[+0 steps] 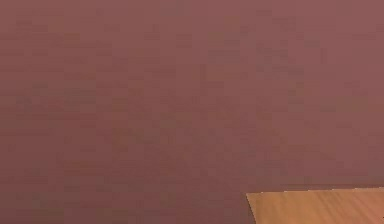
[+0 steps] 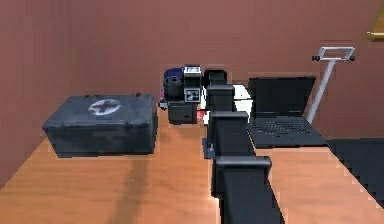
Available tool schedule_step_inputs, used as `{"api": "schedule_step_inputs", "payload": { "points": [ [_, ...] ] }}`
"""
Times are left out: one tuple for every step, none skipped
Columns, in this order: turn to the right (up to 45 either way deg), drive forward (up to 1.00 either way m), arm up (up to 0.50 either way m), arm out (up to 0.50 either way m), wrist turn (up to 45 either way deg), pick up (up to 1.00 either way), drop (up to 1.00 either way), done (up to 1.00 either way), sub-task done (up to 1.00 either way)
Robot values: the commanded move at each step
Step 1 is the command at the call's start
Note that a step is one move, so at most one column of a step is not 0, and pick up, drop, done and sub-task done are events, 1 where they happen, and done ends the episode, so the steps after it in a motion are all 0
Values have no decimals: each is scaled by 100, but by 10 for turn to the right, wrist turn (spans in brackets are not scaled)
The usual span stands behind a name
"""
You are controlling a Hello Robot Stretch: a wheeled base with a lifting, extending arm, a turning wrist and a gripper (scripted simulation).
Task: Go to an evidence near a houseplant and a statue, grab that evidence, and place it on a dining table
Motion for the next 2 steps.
{"api": "schedule_step_inputs", "payload": {
  "points": [
    [0, 0, -32, 0, 0, 0, 0, 0, 0],
    [0, 0, 0, 0, 0, 0, 100, 0, 0]
  ]
}}
